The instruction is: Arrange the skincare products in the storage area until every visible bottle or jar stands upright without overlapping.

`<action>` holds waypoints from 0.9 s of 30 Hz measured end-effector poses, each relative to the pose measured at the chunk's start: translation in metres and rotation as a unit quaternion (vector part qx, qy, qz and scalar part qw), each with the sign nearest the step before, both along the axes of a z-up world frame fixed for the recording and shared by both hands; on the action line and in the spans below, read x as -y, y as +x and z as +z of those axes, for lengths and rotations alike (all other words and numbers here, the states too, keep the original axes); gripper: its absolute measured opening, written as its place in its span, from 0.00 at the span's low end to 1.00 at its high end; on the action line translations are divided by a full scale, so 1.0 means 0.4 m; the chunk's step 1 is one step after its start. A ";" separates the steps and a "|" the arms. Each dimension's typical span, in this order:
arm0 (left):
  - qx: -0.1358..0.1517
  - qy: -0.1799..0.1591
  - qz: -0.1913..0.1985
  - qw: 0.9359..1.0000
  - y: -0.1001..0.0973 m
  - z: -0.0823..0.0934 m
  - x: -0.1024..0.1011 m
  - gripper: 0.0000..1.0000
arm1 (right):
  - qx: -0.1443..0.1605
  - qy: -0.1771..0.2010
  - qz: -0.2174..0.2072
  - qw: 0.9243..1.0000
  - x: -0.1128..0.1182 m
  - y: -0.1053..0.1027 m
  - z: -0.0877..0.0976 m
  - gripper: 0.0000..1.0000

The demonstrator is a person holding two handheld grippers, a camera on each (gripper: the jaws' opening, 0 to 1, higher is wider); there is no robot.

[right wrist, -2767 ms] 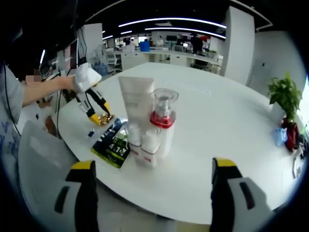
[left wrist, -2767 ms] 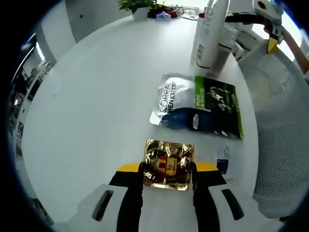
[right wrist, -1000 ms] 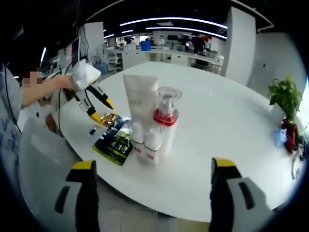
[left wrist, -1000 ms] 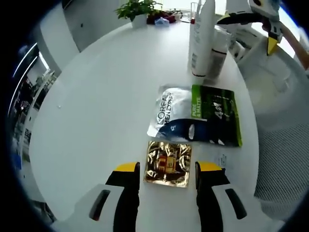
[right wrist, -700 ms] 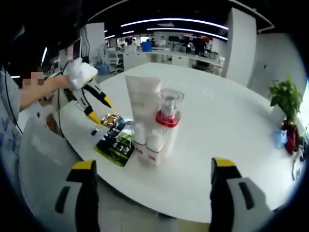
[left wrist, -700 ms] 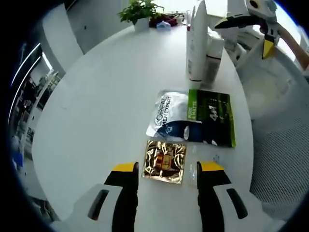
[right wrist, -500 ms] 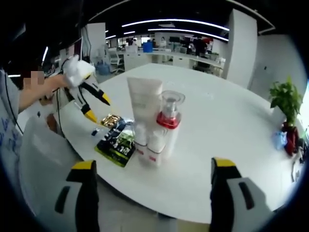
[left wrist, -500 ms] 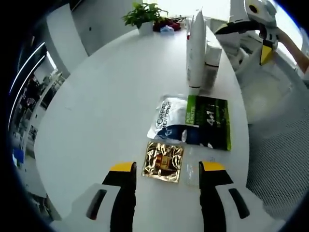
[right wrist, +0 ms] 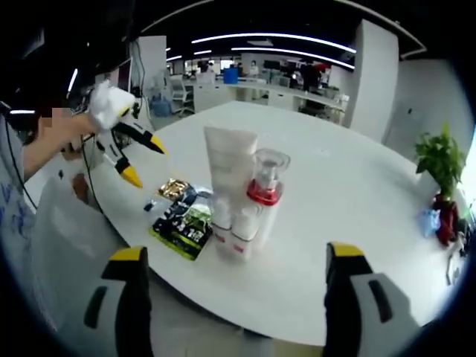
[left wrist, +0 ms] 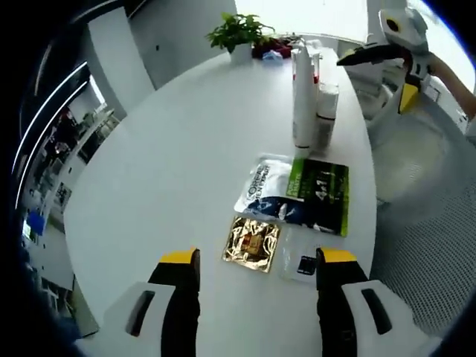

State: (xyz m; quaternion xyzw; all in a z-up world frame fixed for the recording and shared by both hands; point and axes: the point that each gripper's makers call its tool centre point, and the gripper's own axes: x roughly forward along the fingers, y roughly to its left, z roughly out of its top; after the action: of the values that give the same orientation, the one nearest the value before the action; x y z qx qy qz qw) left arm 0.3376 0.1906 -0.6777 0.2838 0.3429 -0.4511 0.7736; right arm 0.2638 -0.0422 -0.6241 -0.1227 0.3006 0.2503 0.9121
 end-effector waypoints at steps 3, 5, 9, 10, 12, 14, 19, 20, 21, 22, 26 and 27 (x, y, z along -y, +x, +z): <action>0.005 -0.008 0.007 1.000 -0.013 0.013 -0.005 0.63 | 0.006 0.003 -0.002 1.000 -0.003 -0.002 0.006 0.99; 0.005 -0.009 0.012 1.000 -0.022 0.018 -0.009 0.65 | 0.009 0.006 -0.002 1.000 -0.007 -0.003 0.009 0.99; 0.009 -0.015 0.015 1.000 -0.045 0.027 -0.012 0.66 | 0.015 0.011 -0.001 1.000 -0.014 -0.006 0.012 1.00; 0.010 -0.016 0.017 1.000 -0.049 0.029 -0.013 0.67 | 0.015 0.011 -0.001 1.000 -0.015 -0.006 0.011 1.00; 0.014 -0.020 0.020 1.000 -0.059 0.035 -0.016 0.70 | 0.016 0.011 -0.002 1.000 -0.015 -0.006 0.011 1.00; 0.017 -0.022 0.024 0.999 -0.069 0.043 -0.020 0.71 | 0.017 0.012 -0.001 1.000 -0.017 -0.007 0.011 1.00; 0.024 -0.045 0.041 0.998 -0.087 0.071 -0.019 0.77 | 0.026 0.014 -0.003 1.000 -0.018 -0.004 0.018 1.00; 0.027 -0.051 0.045 0.997 -0.091 0.079 -0.018 0.78 | 0.029 0.016 -0.004 0.999 -0.018 -0.003 0.021 1.00; 0.030 -0.054 0.046 0.997 -0.094 0.083 -0.017 0.79 | 0.031 0.017 -0.004 0.999 -0.019 -0.003 0.023 1.00; 0.035 -0.058 0.047 0.997 -0.100 0.089 -0.015 0.79 | 0.032 0.018 -0.003 0.999 -0.019 -0.003 0.024 1.00; 0.049 -0.071 0.050 0.995 -0.120 0.100 -0.005 0.80 | 0.040 0.025 -0.006 0.999 -0.019 -0.003 0.031 1.00; 0.052 -0.078 0.054 0.994 -0.125 0.103 -0.003 0.82 | 0.042 0.027 -0.007 0.999 -0.018 -0.004 0.032 1.00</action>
State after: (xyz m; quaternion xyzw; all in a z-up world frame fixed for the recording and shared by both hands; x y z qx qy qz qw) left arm 0.2877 0.1916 -0.6366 0.2268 0.2811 -0.4191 0.8330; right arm 0.2622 -0.0349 -0.6111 -0.1063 0.2565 0.2463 0.9286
